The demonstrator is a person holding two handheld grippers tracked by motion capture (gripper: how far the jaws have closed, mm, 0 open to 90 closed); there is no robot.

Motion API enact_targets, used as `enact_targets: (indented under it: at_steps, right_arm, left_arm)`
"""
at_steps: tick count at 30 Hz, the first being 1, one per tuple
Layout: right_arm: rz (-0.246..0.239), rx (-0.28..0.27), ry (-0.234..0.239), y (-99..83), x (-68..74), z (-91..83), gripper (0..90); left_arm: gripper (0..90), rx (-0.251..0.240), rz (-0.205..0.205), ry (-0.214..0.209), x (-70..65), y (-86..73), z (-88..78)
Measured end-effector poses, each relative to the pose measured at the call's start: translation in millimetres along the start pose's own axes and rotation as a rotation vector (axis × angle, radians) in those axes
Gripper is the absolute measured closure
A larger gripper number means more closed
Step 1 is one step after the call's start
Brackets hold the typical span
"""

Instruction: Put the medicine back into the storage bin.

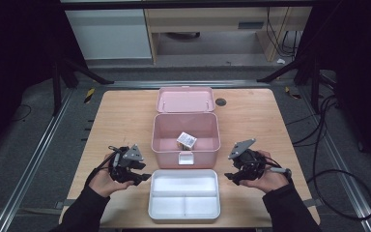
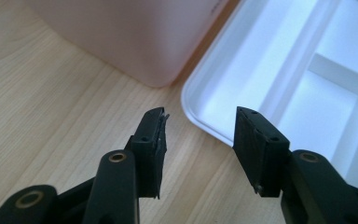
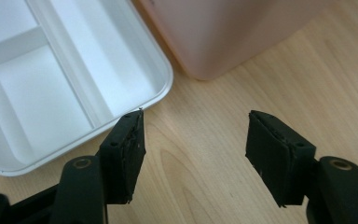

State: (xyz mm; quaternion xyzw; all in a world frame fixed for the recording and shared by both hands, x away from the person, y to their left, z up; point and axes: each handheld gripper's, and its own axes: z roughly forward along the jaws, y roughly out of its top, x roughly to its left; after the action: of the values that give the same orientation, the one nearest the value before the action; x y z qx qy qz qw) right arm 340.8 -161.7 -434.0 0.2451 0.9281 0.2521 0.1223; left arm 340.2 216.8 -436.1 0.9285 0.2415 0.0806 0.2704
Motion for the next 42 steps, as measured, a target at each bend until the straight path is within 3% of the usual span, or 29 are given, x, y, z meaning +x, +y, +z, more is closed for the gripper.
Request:
enact_targets:
  at_steps: [10, 17, 21, 29, 36, 42]
  right_arm:
    - [-0.094, 0.037, 0.068, 8.5, 20.9, 18.2, 42.4]
    - [-0.166, 0.061, 0.105, 15.5, 35.9, 30.2, 46.0]
    - [-0.203, 0.075, 0.126, 19.2, 43.4, 36.3, 50.6]
    - [-0.277, 0.158, 0.164, 23.5, 57.1, 56.5, 57.6]
    - [-0.301, 0.217, 0.171, 23.5, 61.3, 69.0, 64.0]
    - [-0.317, 0.255, 0.173, 25.1, 63.3, 75.1, 70.8]
  left_arm:
    - [57.6, 0.059, 0.118, -0.077, -20.0, 10.4, 11.4]
    - [57.8, 0.099, 0.183, -0.103, -30.6, 14.6, 21.1]
    - [58.3, 0.124, 0.207, -0.107, -34.6, 16.3, 26.3]
    - [59.3, 0.199, 0.269, -0.109, -41.2, 16.9, 40.1]
    - [62.0, 0.285, 0.302, -0.111, -43.2, 15.8, 54.0]
    - [69.7, 0.317, 0.319, -0.128, -43.5, 15.8, 59.3]
